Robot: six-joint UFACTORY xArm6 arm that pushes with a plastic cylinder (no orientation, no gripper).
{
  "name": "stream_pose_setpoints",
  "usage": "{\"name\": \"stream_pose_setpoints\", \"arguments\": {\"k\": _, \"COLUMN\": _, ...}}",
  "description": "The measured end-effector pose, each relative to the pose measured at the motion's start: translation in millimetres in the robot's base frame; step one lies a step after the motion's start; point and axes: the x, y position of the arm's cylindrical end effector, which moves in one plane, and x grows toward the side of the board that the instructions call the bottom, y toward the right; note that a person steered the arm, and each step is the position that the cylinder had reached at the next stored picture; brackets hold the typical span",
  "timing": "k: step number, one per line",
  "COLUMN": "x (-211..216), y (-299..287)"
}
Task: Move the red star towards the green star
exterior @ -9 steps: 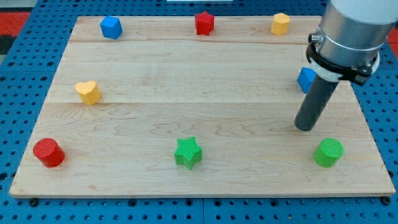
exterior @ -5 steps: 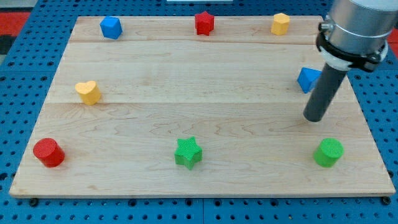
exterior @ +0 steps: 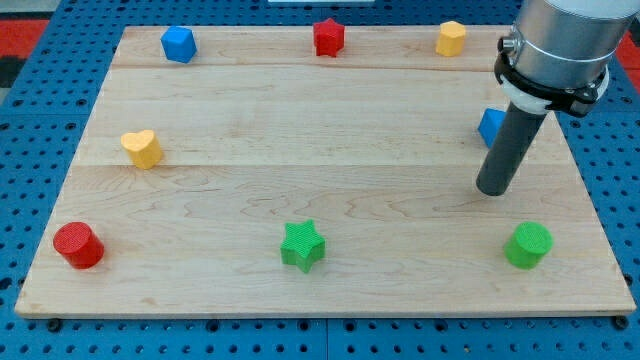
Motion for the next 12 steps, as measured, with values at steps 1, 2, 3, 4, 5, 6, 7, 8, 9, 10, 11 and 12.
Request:
{"name": "stream_pose_setpoints", "arguments": {"k": 1, "x": -17.3, "y": -32.7}}
{"name": "stream_pose_setpoints", "arguments": {"k": 2, "x": -51.1, "y": -77.0}}
{"name": "stream_pose_setpoints", "arguments": {"k": 3, "x": -109.6, "y": -101.5}}
{"name": "stream_pose_setpoints", "arguments": {"k": 4, "x": -177.5, "y": -113.8}}
{"name": "stream_pose_setpoints", "arguments": {"k": 5, "x": -223.9, "y": -118.3}}
{"name": "stream_pose_setpoints", "arguments": {"k": 6, "x": -266.9, "y": -118.2}}
{"name": "stream_pose_setpoints", "arguments": {"k": 7, "x": -287.1, "y": -126.3}}
{"name": "stream_pose_setpoints", "arguments": {"k": 8, "x": -277.4, "y": -163.2}}
{"name": "stream_pose_setpoints", "arguments": {"k": 9, "x": -256.4, "y": -189.7}}
{"name": "stream_pose_setpoints", "arguments": {"k": 10, "x": -237.3, "y": -217.8}}
{"name": "stream_pose_setpoints", "arguments": {"k": 11, "x": -250.8, "y": -258.2}}
{"name": "stream_pose_setpoints", "arguments": {"k": 12, "x": -244.2, "y": -283.5}}
